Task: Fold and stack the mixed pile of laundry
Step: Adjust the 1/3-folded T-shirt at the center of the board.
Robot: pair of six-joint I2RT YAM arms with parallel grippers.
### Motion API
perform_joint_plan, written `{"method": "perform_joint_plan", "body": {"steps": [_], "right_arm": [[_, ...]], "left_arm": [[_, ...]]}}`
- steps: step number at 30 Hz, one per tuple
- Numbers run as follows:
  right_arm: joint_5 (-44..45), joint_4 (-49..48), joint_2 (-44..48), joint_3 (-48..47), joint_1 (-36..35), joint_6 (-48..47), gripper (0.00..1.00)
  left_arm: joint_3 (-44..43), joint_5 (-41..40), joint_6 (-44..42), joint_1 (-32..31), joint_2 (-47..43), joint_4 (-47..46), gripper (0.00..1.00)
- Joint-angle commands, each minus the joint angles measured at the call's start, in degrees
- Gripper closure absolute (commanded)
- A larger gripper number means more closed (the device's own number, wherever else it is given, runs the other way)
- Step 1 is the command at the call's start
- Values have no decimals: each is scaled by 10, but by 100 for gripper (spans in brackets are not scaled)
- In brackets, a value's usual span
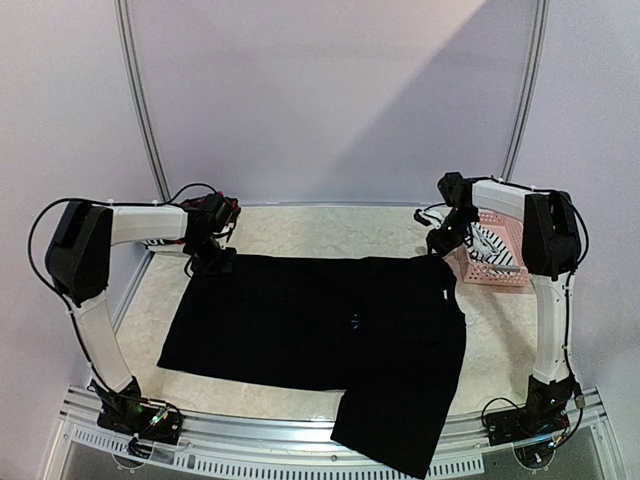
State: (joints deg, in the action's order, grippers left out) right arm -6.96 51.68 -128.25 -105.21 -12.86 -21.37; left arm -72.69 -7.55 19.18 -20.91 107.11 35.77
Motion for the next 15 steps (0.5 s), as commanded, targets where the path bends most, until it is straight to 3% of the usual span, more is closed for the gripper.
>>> {"method": "perform_joint_plan", "body": {"steps": [1,15], "right_arm": [[97,-16,-47,-5,-1,23,60],[116,12,-29,40,0,68,62]], "left_arm": [[5,16,-10,10,26,25,53],[99,68,29,50,14,58,53]]}}
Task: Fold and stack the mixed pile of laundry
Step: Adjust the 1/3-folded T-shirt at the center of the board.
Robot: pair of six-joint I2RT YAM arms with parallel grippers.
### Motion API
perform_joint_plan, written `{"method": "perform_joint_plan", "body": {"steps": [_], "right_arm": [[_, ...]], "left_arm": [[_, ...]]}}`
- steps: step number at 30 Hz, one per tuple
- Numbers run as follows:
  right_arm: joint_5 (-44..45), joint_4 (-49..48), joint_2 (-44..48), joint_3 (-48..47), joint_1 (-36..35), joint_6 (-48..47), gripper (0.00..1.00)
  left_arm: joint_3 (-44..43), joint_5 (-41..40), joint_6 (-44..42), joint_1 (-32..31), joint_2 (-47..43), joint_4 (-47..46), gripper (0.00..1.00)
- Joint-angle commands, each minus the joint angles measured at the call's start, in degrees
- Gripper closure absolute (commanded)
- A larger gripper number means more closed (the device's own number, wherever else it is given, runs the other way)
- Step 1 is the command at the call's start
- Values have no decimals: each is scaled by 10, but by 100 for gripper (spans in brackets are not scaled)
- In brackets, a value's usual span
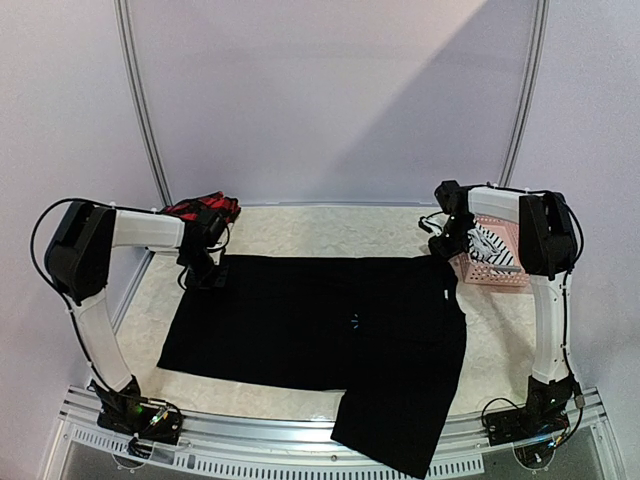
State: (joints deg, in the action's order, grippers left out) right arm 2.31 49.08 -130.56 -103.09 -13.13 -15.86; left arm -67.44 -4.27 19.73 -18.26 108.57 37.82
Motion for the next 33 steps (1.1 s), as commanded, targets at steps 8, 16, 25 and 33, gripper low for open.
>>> {"method": "perform_joint_plan", "body": {"steps": [8,16,25,33], "right_arm": [[-1,54,16,27,3,13,61],[-38,60,65,-30,3,-35,53],[-74,110,-37,-146,2,-95,50],[-51,144,-89,-174,3,-122,55]], "left_arm": [[119,88,36,53,-105,31,54],[13,-24,4,66,-195,65,47],[-52,-16,4,109,-80,-10,47],[-55,16,11,127,-17,-33,47]]}}
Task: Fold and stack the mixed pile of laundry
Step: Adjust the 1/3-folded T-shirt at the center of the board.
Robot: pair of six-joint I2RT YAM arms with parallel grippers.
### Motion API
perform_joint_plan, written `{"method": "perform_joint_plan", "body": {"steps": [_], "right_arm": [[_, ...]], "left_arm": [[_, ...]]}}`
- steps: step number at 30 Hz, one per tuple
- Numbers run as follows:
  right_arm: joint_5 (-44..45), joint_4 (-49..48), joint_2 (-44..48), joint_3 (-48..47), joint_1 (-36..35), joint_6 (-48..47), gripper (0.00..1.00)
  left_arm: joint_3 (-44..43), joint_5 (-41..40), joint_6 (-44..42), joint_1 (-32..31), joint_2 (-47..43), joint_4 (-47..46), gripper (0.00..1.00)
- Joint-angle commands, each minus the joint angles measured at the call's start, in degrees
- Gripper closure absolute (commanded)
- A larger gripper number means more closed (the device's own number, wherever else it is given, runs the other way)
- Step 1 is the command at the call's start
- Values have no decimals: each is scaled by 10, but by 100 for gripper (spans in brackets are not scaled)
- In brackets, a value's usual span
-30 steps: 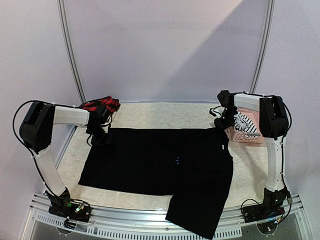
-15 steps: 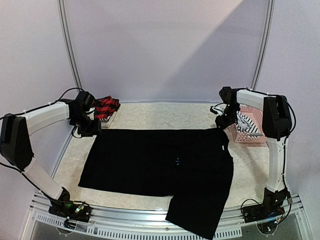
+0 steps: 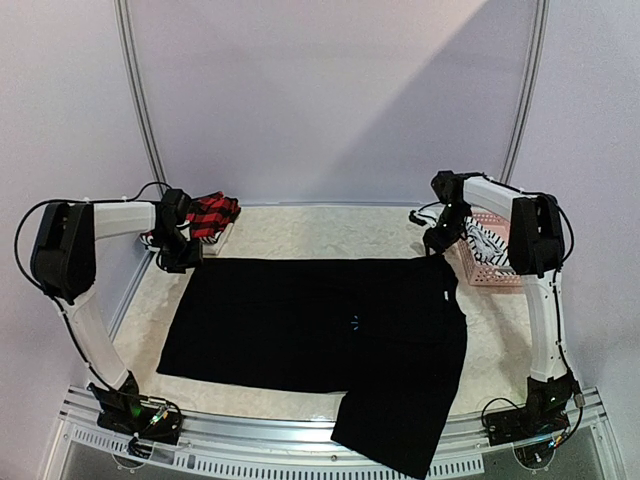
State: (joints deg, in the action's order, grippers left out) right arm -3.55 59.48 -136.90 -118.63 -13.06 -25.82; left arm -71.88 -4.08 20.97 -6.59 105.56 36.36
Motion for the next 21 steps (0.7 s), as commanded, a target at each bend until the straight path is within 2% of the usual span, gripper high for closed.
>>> {"method": "perform_joint_plan", "body": {"steps": [1,6,10,13,19,21], "right_arm": [[13,43,-29,-17,2,-27,55],[69,36,-38,-8,2,-40,59],[109,16,-56,-9,3,-41,72],[144,-6,-71,-14,2,-39,77],[175,-38,-94,-49,3,-31,79],[166,-34,-102,-66,2,-21,77]], "left_arm": [[-10,14,-2,11,16,-19,47],[-5,12,-1,12,30,-24,47],[-10,27,6,12,48,-28,50],[-13,33,10,12,55,-36,50],[-36,35,3,12,65,-46,51],[-40,33,1,12,56,-42,51]]}}
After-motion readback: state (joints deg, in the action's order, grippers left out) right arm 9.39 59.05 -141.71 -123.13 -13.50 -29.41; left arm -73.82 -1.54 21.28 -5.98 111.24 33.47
